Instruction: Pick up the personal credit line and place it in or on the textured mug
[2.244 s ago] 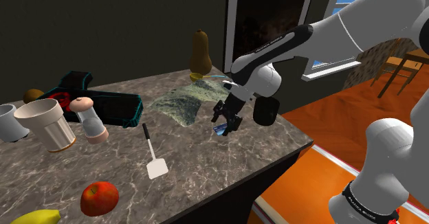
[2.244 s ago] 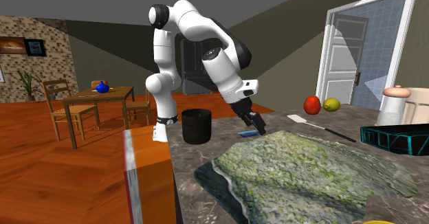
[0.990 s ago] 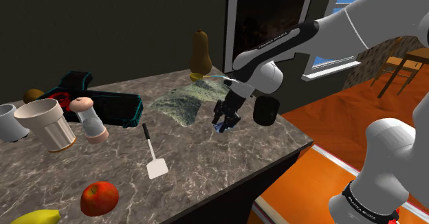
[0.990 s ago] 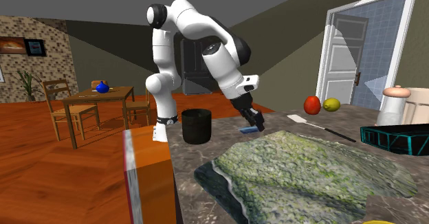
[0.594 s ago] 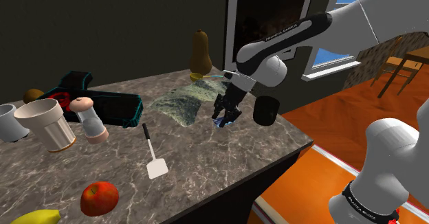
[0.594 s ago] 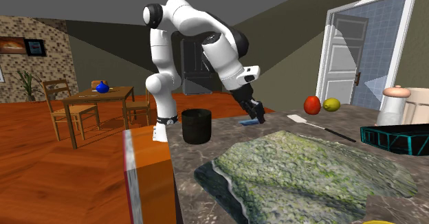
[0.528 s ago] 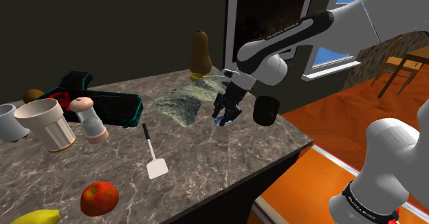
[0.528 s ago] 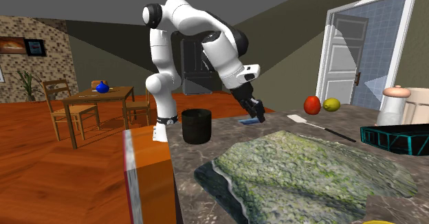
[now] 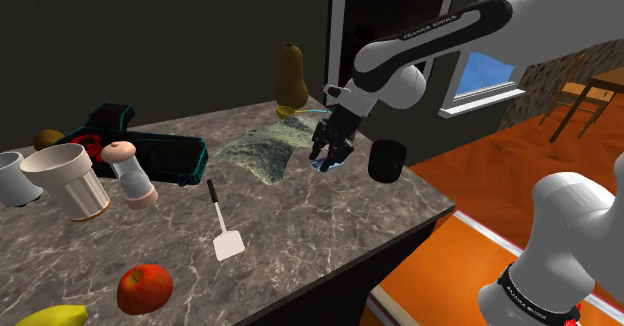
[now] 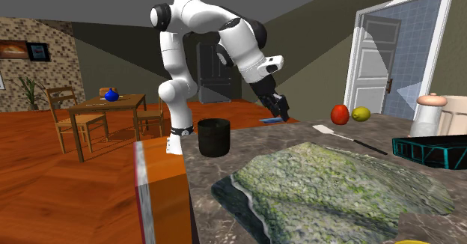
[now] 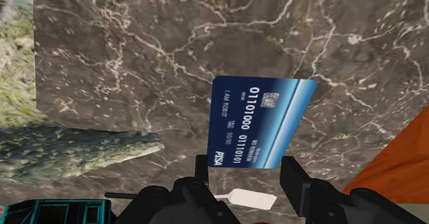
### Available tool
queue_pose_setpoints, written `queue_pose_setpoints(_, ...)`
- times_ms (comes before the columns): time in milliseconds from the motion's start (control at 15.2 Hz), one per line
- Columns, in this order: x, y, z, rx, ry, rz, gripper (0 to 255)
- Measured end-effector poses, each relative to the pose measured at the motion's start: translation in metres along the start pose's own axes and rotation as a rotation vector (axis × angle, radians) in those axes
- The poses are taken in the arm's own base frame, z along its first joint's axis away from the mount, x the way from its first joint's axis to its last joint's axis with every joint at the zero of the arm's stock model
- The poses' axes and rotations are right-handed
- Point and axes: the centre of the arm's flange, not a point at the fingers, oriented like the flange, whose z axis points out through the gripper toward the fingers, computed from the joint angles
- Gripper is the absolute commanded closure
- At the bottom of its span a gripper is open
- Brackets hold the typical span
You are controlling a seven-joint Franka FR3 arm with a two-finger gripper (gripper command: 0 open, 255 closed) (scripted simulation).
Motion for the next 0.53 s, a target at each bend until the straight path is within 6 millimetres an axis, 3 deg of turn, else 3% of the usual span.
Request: queue_pose_setpoints(528, 0.025, 0.001, -0.036, 0.000, 0.000, 0.000, 255)
